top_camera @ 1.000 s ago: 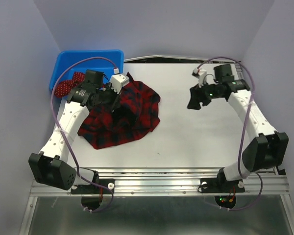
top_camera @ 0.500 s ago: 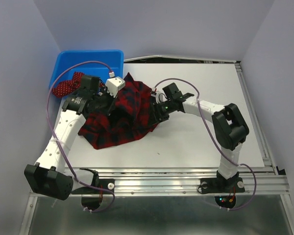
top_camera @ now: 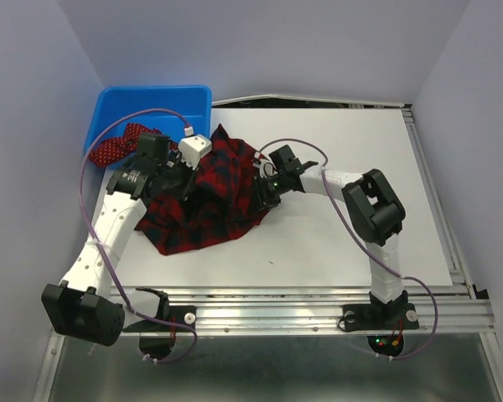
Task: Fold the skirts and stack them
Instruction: Flatten the skirt out
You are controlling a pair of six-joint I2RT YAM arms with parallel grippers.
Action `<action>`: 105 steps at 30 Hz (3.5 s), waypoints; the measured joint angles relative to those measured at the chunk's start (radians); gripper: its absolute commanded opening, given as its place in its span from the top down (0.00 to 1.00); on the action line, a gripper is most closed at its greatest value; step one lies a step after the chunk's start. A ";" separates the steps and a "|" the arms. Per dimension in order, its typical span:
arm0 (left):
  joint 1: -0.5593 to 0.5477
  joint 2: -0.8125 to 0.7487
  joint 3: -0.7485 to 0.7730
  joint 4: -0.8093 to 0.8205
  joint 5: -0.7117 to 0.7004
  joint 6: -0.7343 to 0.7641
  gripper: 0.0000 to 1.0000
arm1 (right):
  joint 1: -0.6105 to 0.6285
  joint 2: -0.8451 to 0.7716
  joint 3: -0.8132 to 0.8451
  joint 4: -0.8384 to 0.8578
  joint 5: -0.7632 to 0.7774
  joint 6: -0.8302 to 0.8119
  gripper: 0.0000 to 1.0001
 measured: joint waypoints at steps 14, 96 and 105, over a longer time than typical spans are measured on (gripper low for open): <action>0.003 -0.038 -0.214 0.003 -0.114 0.126 0.57 | -0.072 -0.174 -0.006 -0.003 -0.026 0.037 0.99; -0.250 0.120 0.132 0.703 0.123 0.337 1.00 | -1.067 -0.392 0.399 -0.424 -0.661 0.133 0.99; -0.243 -0.145 0.002 0.571 0.210 0.204 1.00 | -1.109 -0.651 0.167 -0.745 -0.646 -0.122 0.99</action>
